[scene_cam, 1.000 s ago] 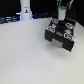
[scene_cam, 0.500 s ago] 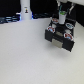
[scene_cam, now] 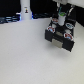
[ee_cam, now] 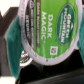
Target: Open the kcup holder, insert the kcup into the holder, and close the kcup holder
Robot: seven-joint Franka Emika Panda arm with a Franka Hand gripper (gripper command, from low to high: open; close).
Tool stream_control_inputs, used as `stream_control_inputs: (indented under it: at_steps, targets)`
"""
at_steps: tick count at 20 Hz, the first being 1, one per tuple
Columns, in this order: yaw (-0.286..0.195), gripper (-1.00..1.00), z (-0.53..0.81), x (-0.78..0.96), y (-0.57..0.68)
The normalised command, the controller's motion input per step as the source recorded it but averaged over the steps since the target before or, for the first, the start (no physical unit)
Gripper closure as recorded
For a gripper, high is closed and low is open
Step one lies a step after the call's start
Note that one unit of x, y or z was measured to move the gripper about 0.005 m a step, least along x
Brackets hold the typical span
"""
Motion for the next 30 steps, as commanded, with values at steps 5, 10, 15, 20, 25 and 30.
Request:
stream_control_inputs:
  at_steps: [5, 10, 15, 20, 25, 30]
  targets:
    - [0.0, 1.0, -0.05, 0.38, -0.12]
    - [-0.001, 1.0, -0.02, 0.15, 0.0]
    - [-0.001, 1.0, -0.05, 0.07, -0.01]
    - [-0.014, 1.0, 0.01, 0.16, 0.04]
    - [-0.005, 1.0, -0.06, 0.1, 0.01]
    - [0.003, 1.0, -0.1, 0.16, 0.06]
